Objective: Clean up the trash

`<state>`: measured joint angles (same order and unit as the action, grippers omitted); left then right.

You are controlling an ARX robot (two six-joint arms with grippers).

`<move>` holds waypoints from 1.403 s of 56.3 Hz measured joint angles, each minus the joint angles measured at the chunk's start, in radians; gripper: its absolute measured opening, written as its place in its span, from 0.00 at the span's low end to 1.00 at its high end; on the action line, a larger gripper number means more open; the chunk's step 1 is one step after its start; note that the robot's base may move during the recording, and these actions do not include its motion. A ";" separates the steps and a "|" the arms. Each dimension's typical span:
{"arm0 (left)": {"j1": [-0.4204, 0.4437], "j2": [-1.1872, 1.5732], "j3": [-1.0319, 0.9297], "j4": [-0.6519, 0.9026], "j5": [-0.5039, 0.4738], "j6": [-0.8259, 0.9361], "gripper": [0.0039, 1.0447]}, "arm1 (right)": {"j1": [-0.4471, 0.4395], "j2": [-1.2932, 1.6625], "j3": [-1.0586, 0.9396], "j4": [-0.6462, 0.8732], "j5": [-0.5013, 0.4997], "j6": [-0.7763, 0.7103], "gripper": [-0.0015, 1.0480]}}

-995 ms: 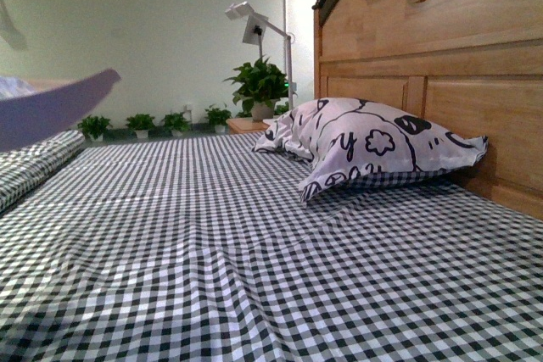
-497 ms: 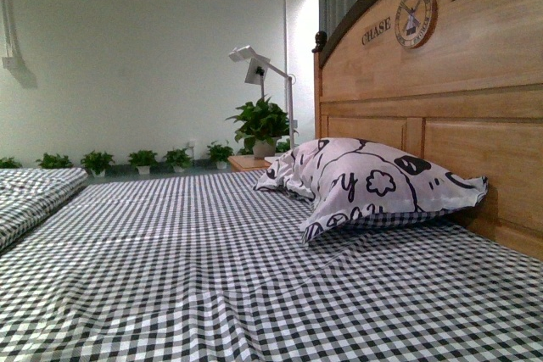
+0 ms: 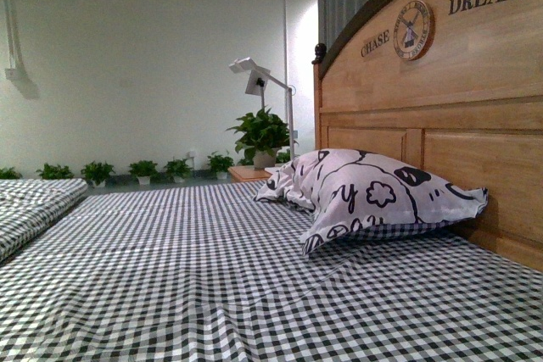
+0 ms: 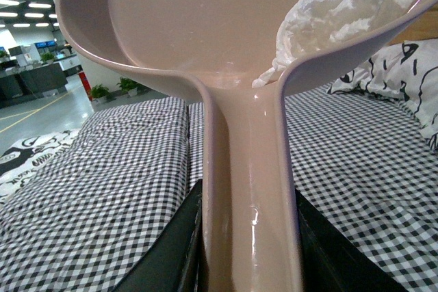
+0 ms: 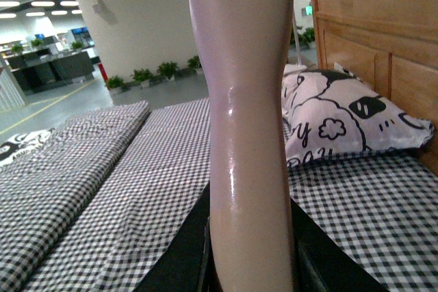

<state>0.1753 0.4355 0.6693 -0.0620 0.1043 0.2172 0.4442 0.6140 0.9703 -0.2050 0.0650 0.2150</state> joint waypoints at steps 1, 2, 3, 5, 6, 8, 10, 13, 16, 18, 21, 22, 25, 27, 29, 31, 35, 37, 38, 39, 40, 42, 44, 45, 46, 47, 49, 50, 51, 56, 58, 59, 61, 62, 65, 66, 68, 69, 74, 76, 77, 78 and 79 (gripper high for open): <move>-0.009 -0.004 -0.002 0.000 -0.001 -0.006 0.27 | 0.004 -0.002 0.000 0.000 0.008 -0.006 0.19; -0.019 -0.006 -0.004 -0.002 -0.005 -0.019 0.27 | 0.007 -0.004 0.000 -0.001 0.021 -0.013 0.19; -0.031 -0.009 -0.007 -0.004 -0.013 -0.026 0.27 | 0.010 -0.006 0.000 -0.001 0.029 -0.023 0.19; -0.050 -0.011 -0.013 -0.005 -0.026 -0.036 0.27 | 0.013 -0.006 0.000 -0.001 0.036 -0.031 0.19; -0.063 -0.014 -0.019 -0.006 -0.030 -0.042 0.27 | 0.015 -0.006 0.000 -0.001 0.040 -0.037 0.19; -0.072 -0.014 -0.024 -0.009 -0.027 -0.051 0.27 | 0.016 -0.005 -0.002 -0.002 0.043 -0.044 0.19; -0.075 -0.014 -0.026 -0.010 -0.028 -0.055 0.27 | 0.017 -0.005 -0.004 -0.002 0.045 -0.048 0.19; -0.076 -0.014 -0.026 -0.010 -0.030 -0.060 0.27 | 0.017 -0.004 -0.007 -0.003 0.048 -0.050 0.19; -0.076 -0.016 -0.026 -0.010 -0.030 -0.060 0.27 | 0.017 -0.004 -0.008 -0.003 0.048 -0.051 0.19; -0.076 -0.016 -0.026 -0.010 -0.030 -0.062 0.27 | 0.017 -0.004 -0.009 -0.003 0.047 -0.051 0.19; -0.076 -0.016 -0.026 -0.010 -0.030 -0.063 0.27 | 0.017 -0.004 -0.009 -0.003 0.047 -0.052 0.19; -0.076 -0.016 -0.026 -0.010 -0.031 -0.063 0.27 | 0.017 -0.004 -0.009 -0.003 0.047 -0.052 0.19; -0.076 -0.016 -0.026 -0.010 -0.031 -0.063 0.27 | 0.017 -0.004 -0.009 -0.003 0.047 -0.053 0.19; -0.076 -0.016 -0.026 -0.010 -0.030 -0.063 0.27 | 0.017 -0.004 -0.009 -0.003 0.047 -0.053 0.19; -0.076 -0.016 -0.026 -0.010 -0.030 -0.063 0.27 | 0.017 -0.004 -0.009 -0.003 0.047 -0.053 0.19; -0.076 -0.016 -0.026 -0.010 -0.031 -0.063 0.27 | 0.017 -0.004 -0.009 -0.003 0.047 -0.053 0.19; -0.076 -0.016 -0.026 -0.010 -0.030 -0.063 0.27 | 0.017 -0.004 -0.009 -0.003 0.047 -0.053 0.19; -0.076 -0.016 -0.026 -0.010 -0.030 -0.063 0.27 | 0.017 -0.004 -0.009 -0.003 0.047 -0.054 0.19; -0.076 -0.016 -0.026 -0.010 -0.030 -0.064 0.27 | 0.017 -0.004 -0.009 -0.003 0.047 -0.054 0.19; -0.076 -0.016 -0.026 -0.010 -0.030 -0.064 0.27 | 0.017 -0.004 -0.009 -0.003 0.047 -0.054 0.19; -0.076 -0.016 -0.026 -0.010 -0.030 -0.064 0.27 | 0.017 -0.004 -0.009 -0.003 0.047 -0.054 0.19; -0.076 -0.016 -0.026 -0.010 -0.030 -0.064 0.27 | 0.017 -0.004 -0.009 -0.003 0.047 -0.054 0.19; -0.076 -0.016 -0.026 -0.010 -0.030 -0.064 0.27 | 0.017 -0.004 -0.009 -0.003 0.047 -0.054 0.19; -0.076 -0.016 -0.026 -0.010 -0.030 -0.064 0.27 | 0.017 -0.004 -0.009 -0.003 0.047 -0.054 0.19; -0.076 -0.016 -0.026 -0.010 -0.030 -0.064 0.27 | 0.017 -0.004 -0.009 -0.003 0.047 -0.054 0.19; -0.076 -0.016 -0.026 -0.010 -0.030 -0.064 0.27 | 0.017 -0.004 -0.009 -0.003 0.047 -0.054 0.19; -0.076 -0.016 -0.026 -0.010 -0.030 -0.064 0.27 | 0.017 -0.004 -0.009 -0.003 0.047 -0.054 0.19; -0.076 -0.016 -0.026 -0.010 -0.030 -0.064 0.27 | 0.017 -0.004 -0.009 -0.003 0.047 -0.054 0.19; -0.076 -0.016 -0.026 -0.010 -0.030 -0.064 0.27 | 0.017 -0.004 -0.009 -0.003 0.047 -0.054 0.19; -0.076 -0.016 -0.026 -0.010 -0.030 -0.065 0.27 | 0.017 -0.004 -0.009 -0.003 0.047 -0.054 0.19; -0.076 -0.016 -0.026 -0.010 -0.030 -0.065 0.27 | 0.017 -0.004 -0.009 -0.003 0.047 -0.054 0.19; -0.076 -0.016 -0.026 -0.010 -0.030 -0.065 0.27 | 0.017 -0.004 -0.009 -0.003 0.047 -0.054 0.19; -0.076 -0.016 -0.026 -0.010 -0.030 -0.065 0.27 | 0.017 -0.004 -0.009 -0.003 0.047 -0.054 0.19; -0.076 -0.016 -0.026 -0.010 -0.030 -0.065 0.27 | 0.017 -0.004 -0.009 -0.003 0.047 -0.054 0.19; -0.076 -0.016 -0.026 -0.010 -0.030 -0.065 0.27 | 0.017 -0.004 -0.009 -0.003 0.047 -0.054 0.19; -0.076 -0.016 -0.026 -0.010 -0.030 -0.066 0.27 | 0.017 -0.004 -0.009 -0.003 0.047 -0.054 0.19; -0.076 -0.016 -0.026 -0.010 -0.030 -0.066 0.27 | 0.017 -0.004 -0.009 -0.003 0.047 -0.054 0.19; -0.076 -0.016 -0.026 -0.010 -0.030 -0.066 0.27 | 0.017 -0.004 -0.009 -0.003 0.047 -0.054 0.19; -0.076 -0.016 -0.026 -0.010 -0.030 -0.066 0.27 | 0.017 -0.004 -0.009 -0.003 0.047 -0.054 0.19; -0.076 -0.016 -0.026 -0.010 -0.030 -0.066 0.27 | 0.017 -0.004 -0.009 -0.003 0.047 -0.054 0.19; -0.076 -0.016 -0.026 -0.010 -0.030 -0.066 0.27 | 0.017 -0.004 -0.009 -0.003 0.047 -0.054 0.19; -0.076 -0.016 -0.026 -0.010 -0.030 -0.066 0.27 | 0.017 -0.004 -0.009 -0.003 0.047 -0.054 0.19; -0.076 -0.016 -0.026 -0.010 -0.030 -0.066 0.27 | 0.017 -0.004 -0.009 -0.003 0.047 -0.054 0.19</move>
